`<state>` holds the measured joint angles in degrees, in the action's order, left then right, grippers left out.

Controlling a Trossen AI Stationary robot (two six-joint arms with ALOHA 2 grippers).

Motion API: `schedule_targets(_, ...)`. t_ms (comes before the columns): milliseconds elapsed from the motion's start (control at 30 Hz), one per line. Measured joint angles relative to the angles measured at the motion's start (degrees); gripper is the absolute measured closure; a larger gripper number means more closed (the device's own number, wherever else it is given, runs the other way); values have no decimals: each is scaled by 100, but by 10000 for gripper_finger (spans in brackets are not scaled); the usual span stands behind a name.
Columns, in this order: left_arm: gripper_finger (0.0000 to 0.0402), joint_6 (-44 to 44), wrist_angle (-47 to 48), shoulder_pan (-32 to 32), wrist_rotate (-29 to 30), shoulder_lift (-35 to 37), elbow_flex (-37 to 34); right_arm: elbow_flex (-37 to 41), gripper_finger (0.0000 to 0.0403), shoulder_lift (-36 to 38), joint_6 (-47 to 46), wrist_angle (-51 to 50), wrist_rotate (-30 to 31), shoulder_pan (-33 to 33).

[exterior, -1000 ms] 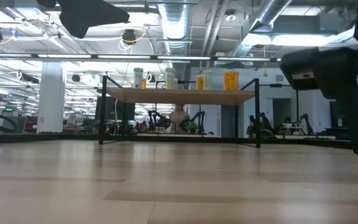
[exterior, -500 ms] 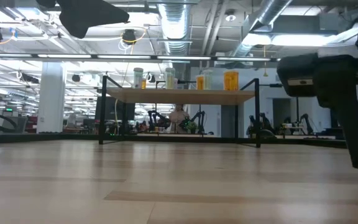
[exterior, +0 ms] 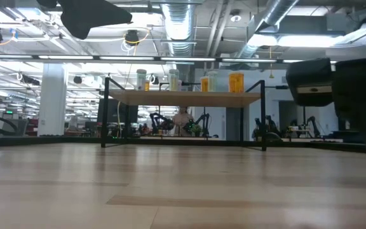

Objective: Pick and place medicine bottles onto shelf by color
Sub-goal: Put the small orange pill bottle on the shelf

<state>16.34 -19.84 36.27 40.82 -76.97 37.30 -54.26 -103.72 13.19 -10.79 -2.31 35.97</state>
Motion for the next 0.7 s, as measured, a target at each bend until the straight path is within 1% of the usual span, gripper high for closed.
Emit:
schedule_targets(267, 127, 0, 0, 2, 0, 0, 0, 2, 263, -4, 38, -2, -26, -2)
schedule_targets(367, 127, 0, 0, 1, 0, 0, 0, 0, 282, -7, 39, 39, -1, -10)
schedule_targets(467, 127, -1, 0, 2, 1, 0, 0, 0, 285, -7, 39, 52, 34, -13)
schedule_targets(567, 127, 0, 0, 0, 2, 0, 0, 1, 275, 30, 39, 43, 154, -11)
schedule_targets(633, 127, 9, 0, 2, 0, 0, 0, -21, 268, 59, 42, 7, 362, -57)
schedule_targets(700, 127, 104, -4, 0, 0, 0, 0, -115, 263, 149, 64, -210, 737, -118)
